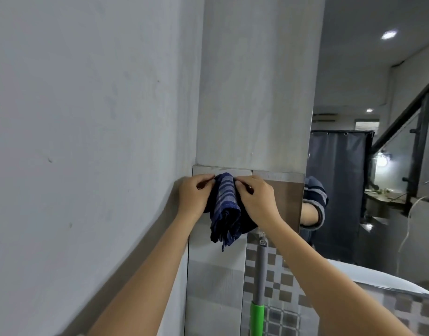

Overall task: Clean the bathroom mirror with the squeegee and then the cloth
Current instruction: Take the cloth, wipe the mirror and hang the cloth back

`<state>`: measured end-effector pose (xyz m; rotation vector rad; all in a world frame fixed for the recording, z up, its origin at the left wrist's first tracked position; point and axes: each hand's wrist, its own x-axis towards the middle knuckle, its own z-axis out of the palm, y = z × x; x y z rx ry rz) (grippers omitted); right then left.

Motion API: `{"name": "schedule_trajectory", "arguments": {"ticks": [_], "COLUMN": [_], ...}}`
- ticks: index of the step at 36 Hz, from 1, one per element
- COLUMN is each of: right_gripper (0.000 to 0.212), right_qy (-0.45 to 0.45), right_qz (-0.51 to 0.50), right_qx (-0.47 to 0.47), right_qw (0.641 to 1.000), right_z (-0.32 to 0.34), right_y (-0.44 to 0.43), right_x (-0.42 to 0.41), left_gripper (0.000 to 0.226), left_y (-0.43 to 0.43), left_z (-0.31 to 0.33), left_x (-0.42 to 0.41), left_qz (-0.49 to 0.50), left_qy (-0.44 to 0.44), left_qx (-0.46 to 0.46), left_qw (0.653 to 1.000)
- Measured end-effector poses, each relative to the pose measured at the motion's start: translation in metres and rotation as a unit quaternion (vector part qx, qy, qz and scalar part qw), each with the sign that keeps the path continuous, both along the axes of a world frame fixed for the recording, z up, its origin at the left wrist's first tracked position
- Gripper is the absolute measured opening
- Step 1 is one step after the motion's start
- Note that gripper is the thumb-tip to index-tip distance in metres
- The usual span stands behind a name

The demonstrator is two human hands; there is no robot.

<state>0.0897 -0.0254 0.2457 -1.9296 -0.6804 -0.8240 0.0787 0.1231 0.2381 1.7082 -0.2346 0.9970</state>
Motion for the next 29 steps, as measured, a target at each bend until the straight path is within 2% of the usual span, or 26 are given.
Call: {"name": "schedule_trajectory", "arguments": {"ticks": [3,6,9,14,21,29], "right_gripper": [0.030,0.037,0.041,0.040,0.038,0.033], "right_qy": [0.053,0.045,0.034,0.028,0.016,0.014], "right_qz": [0.056,0.057,0.043,0.047,0.039,0.002], "right_qx": [0.038,0.016,-0.002,0.008,0.021,-0.031], "right_qw": [0.996,0.997,0.999,0.998,0.999,0.999], "right_z": [-0.004,-0.010,-0.017,-0.022,-0.025,-0.016], "right_y": [-0.004,-0.001,0.002,0.005,0.004,0.000], "right_x": [-0.009,-0.010,-0.007,-0.003,-0.001,-0.019], "left_gripper": [0.026,0.028,0.028,0.030,0.025,0.030], "left_y": [-0.002,-0.004,-0.005,-0.003,-0.002,-0.012], "left_z": [-0.005,-0.012,-0.017,-0.018,-0.021,-0.014], "left_x": [-0.013,-0.021,-0.022,-0.020,-0.013,-0.027], "left_qz": [-0.066,-0.133,-0.156,-0.145,-0.148,-0.002], "left_qy": [0.014,0.037,0.048,0.064,0.068,0.075], "left_qx": [-0.015,-0.035,-0.036,0.013,0.032,0.132], "left_qw": [0.998,0.990,0.986,0.987,0.986,0.988]}}
